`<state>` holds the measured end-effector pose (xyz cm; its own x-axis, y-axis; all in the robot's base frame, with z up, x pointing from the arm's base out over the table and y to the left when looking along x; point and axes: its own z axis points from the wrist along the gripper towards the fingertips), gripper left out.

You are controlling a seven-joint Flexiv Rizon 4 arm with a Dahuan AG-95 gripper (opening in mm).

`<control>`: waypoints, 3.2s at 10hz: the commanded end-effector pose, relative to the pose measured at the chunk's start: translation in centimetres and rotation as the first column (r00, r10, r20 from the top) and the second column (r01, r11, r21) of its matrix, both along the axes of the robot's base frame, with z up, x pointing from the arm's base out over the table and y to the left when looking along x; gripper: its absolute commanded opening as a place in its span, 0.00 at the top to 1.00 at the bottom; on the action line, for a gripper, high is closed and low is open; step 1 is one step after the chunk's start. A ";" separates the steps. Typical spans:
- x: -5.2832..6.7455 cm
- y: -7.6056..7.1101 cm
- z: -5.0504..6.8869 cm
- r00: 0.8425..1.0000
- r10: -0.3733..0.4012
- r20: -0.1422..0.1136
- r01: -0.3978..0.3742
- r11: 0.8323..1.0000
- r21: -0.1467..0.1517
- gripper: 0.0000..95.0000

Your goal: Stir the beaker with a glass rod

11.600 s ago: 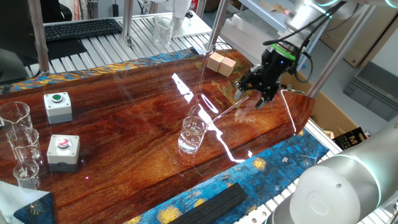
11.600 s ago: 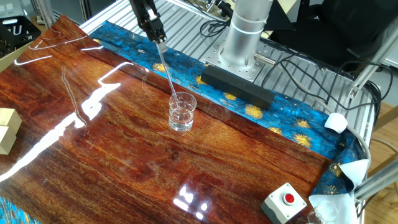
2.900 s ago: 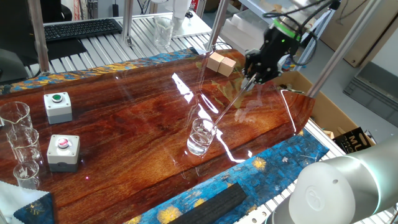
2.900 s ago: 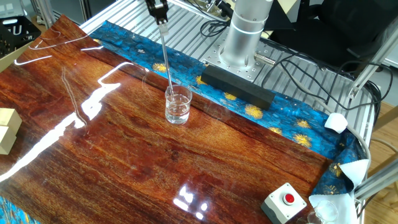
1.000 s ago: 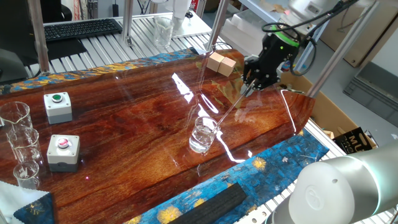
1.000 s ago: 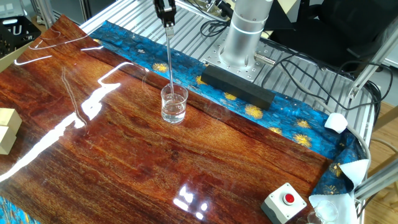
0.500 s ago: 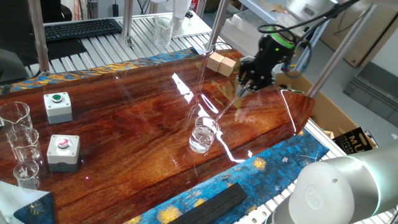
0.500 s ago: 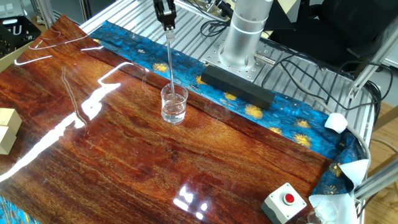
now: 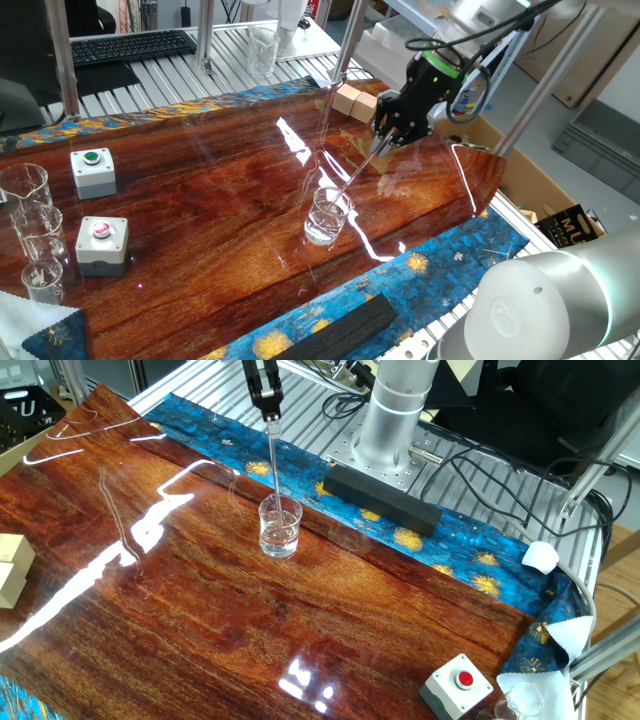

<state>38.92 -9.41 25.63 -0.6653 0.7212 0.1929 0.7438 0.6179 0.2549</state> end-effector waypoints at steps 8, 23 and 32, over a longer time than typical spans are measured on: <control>0.3 0.1 -0.4 1.000 -0.007 0.003 0.007 1.000 0.011 1.00; 0.3 0.1 -0.4 0.986 0.156 0.060 -0.155 0.988 -0.016 1.00; 1.9 2.6 -0.7 0.977 0.211 -0.007 -0.210 0.968 -0.139 1.00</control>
